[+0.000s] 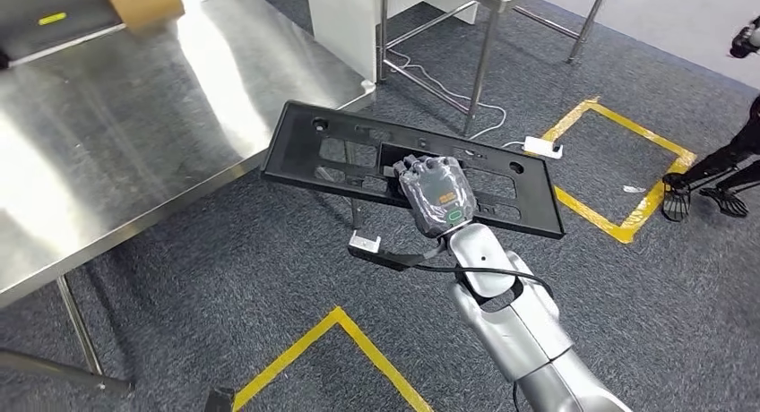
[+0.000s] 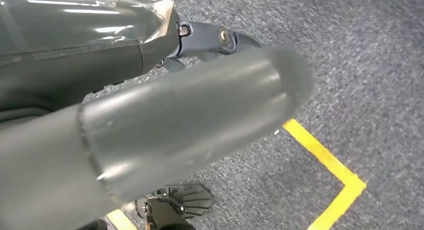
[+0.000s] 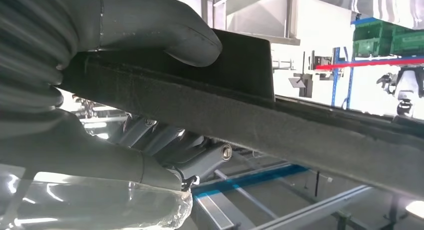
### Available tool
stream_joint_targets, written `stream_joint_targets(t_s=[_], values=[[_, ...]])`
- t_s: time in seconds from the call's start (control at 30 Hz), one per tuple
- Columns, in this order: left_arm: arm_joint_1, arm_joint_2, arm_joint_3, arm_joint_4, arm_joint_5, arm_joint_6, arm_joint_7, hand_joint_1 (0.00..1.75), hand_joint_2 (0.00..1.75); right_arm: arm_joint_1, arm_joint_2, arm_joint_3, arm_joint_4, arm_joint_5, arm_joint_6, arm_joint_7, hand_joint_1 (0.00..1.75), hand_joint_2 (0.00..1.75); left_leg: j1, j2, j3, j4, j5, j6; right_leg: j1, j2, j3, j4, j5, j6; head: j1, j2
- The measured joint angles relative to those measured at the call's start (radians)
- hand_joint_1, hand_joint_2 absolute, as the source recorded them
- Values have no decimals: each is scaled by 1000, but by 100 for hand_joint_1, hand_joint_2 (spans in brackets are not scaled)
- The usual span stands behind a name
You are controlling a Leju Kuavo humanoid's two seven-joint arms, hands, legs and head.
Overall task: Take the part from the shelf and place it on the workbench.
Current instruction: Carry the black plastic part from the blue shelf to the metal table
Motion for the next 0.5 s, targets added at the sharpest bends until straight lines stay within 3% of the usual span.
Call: stream_joint_targets(t_s=[0.07,0.13,0.2,0.27,0.3,0.33,0.4,0.47,0.5], values=[[1,0,1,0,-3,0,1,0,0,-6,0,-2,5,-1,-2,4,173,175,1,-22,3,-9,4,10,1,-5,4,-1,-4,9,0,0],[0,-1,1,0,-7,-1,1,0,0,-12,-2,-8,12,-6,-6,4,173,175,8,-42,12,-22,12,22,0,38,-12,39,-27,12,1,0],[-4,-2,2,0,-12,-3,1,0,0,-21,-8,-19,29,-12,-15,-5,173,175,12,-65,16,-26,16,30,-6,89,-71,156,-74,7,4,0],[-5,-3,2,0,-16,-5,1,0,0,-32,-15,-31,59,-20,-22,-16,173,175,13,-93,16,-26,17,32,-10,99,-135,267,-104,10,7,0],[-4,-3,2,0,-17,-5,2,0,0,-39,-17,-37,77,-23,-24,-21,173,175,13,-109,16,-25,17,32,-12,101,-147,277,-97,17,7,0],[-4,-3,2,0,-17,-5,2,0,0,-48,-19,-42,92,-25,-25,-23,173,175,13,-123,16,-24,17,31,-14,104,-140,250,-76,27,7,0],[-4,-2,2,0,-20,-6,2,0,0,-78,-20,-54,131,-34,-34,-35,173,175,14,-150,14,-18,15,26,-23,135,-86,113,-10,46,7,0],[-4,-2,2,0,-24,-7,2,0,0,-116,-19,-65,176,-41,-47,-52,173,175,12,-172,9,-12,13,16,-29,163,-44,16,30,47,7,0],[-4,-1,2,0,-26,-8,2,0,0,-134,-18,-69,200,-43,-53,-60,173,175,13,-181,5,-11,13,9,-27,165,-39,6,33,39,7,0]])
